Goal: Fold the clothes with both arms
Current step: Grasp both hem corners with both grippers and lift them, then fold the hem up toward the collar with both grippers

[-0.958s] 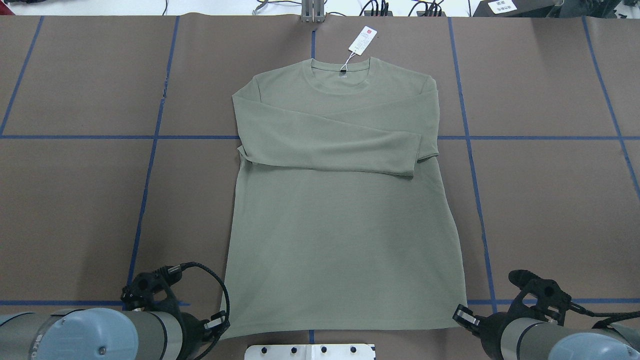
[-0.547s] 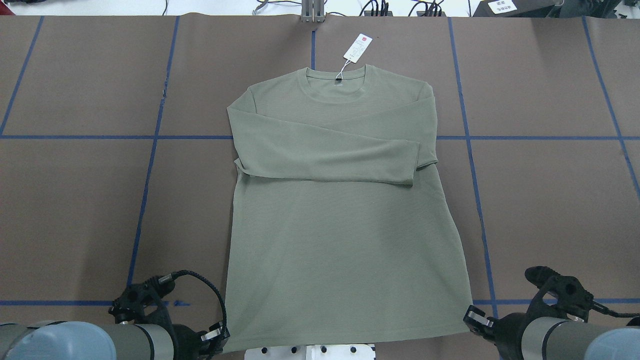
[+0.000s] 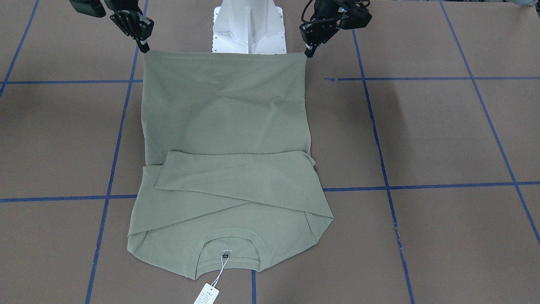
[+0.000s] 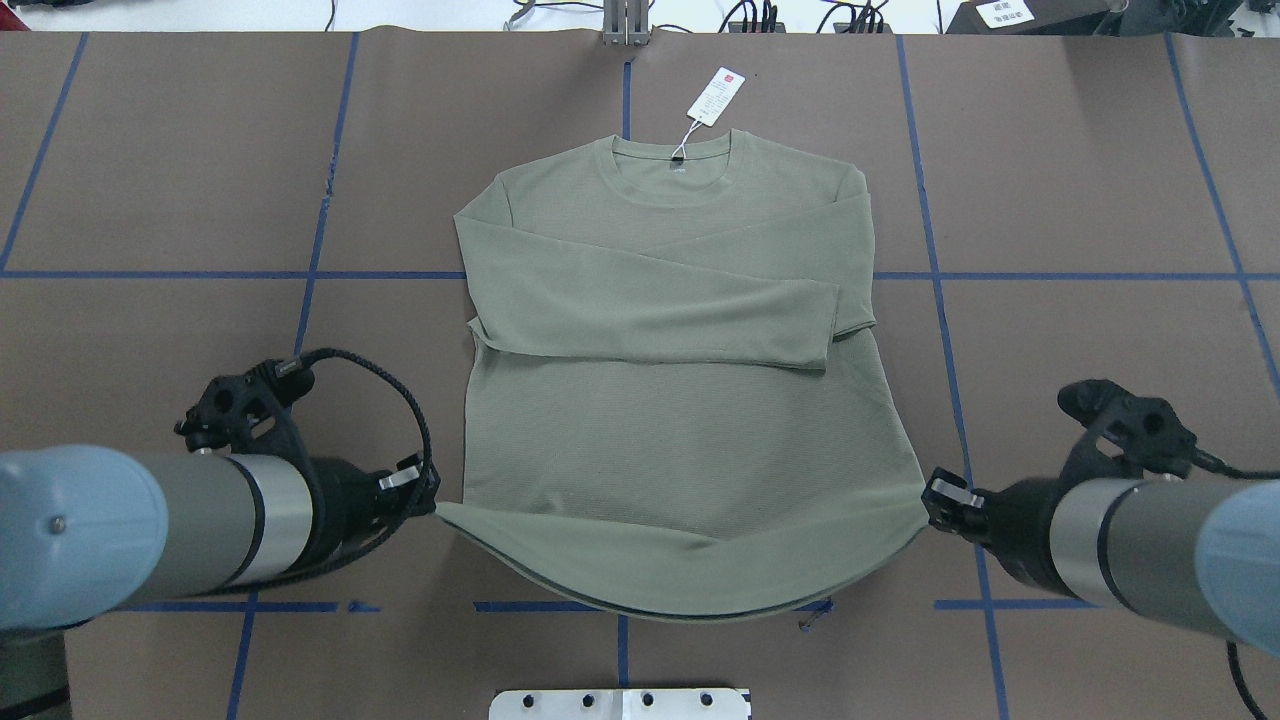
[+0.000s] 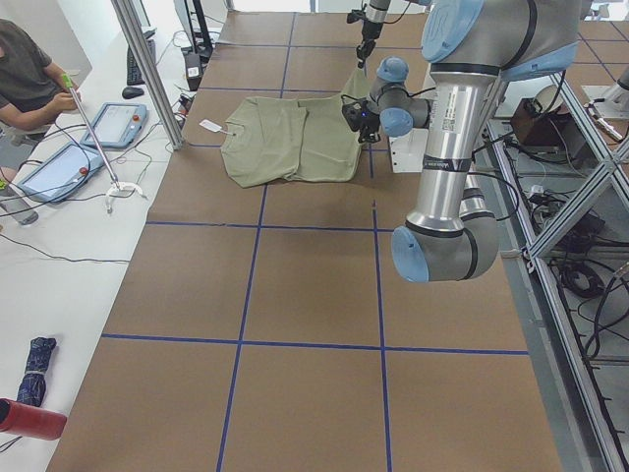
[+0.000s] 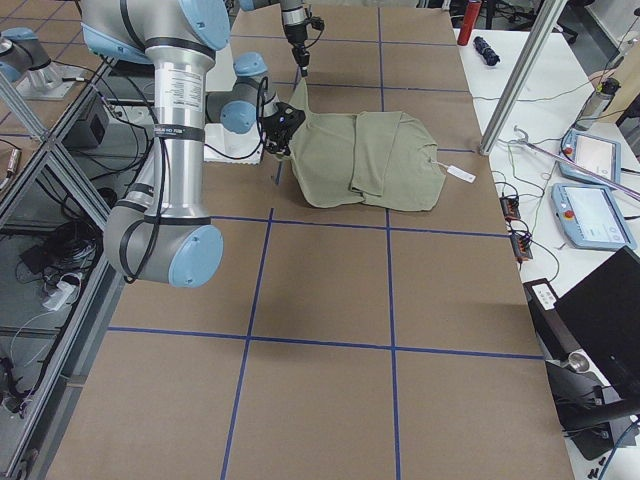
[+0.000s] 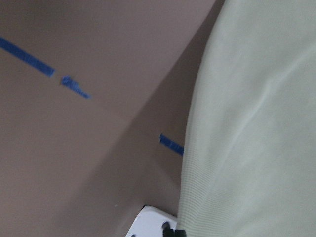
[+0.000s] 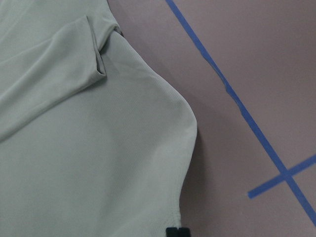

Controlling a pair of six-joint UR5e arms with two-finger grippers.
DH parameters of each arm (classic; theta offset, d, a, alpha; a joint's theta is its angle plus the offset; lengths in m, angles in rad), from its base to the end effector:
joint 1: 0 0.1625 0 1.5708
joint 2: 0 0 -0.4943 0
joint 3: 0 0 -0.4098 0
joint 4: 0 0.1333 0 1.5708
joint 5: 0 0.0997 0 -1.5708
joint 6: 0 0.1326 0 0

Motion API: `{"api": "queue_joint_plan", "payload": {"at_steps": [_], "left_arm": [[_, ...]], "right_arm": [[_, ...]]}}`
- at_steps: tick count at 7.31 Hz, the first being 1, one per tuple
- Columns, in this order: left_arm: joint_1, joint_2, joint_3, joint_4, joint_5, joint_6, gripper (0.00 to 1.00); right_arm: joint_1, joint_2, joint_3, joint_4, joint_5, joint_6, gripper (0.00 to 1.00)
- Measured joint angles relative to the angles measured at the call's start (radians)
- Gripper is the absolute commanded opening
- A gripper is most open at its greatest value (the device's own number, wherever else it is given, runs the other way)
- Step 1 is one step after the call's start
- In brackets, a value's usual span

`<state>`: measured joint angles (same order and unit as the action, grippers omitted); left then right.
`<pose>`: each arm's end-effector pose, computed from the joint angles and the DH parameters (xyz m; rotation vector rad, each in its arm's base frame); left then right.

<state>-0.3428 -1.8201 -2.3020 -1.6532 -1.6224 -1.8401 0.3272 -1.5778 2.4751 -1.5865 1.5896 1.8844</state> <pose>0.4418 -0.2920 0.2784 -0.0077 1.0776 -0.5253 -0.3536 -0.2582 0.3438 -0.0118 -0.8957 0.5899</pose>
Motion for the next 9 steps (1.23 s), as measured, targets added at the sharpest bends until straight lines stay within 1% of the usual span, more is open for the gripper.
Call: {"api": "queue_joint_plan", "payload": {"at_steps": [1, 2, 4, 6, 7, 8, 9], "left_arm": [[-0.083, -0.050, 0.070, -0.001, -0.002, 0.077, 0.00], [-0.160, -0.098, 0.145, -0.004, -0.004, 0.147, 0.00], [-0.287, -0.187, 0.300, -0.034, -0.009, 0.262, 0.00], [-0.366, -0.256, 0.457, -0.127, -0.011, 0.315, 0.00], [-0.390, -0.277, 0.546, -0.200, -0.010, 0.338, 0.00], [-0.406, -0.288, 0.635, -0.290, -0.007, 0.351, 0.00], [-0.414, -0.297, 0.701, -0.356, -0.005, 0.355, 0.00]], "right_arm": [[0.098, 0.112, -0.078, -0.060, 0.048, -0.096, 0.00], [0.191, 0.205, -0.174, -0.099, 0.082, -0.198, 0.00], [0.356, 0.330, -0.375, -0.116, 0.147, -0.392, 0.00], [0.455, 0.463, -0.590, -0.107, 0.174, -0.507, 0.00], [0.482, 0.515, -0.702, -0.064, 0.177, -0.541, 0.00], [0.499, 0.553, -0.812, 0.017, 0.178, -0.557, 0.00], [0.510, 0.584, -0.898, 0.079, 0.178, -0.562, 0.00]]}}
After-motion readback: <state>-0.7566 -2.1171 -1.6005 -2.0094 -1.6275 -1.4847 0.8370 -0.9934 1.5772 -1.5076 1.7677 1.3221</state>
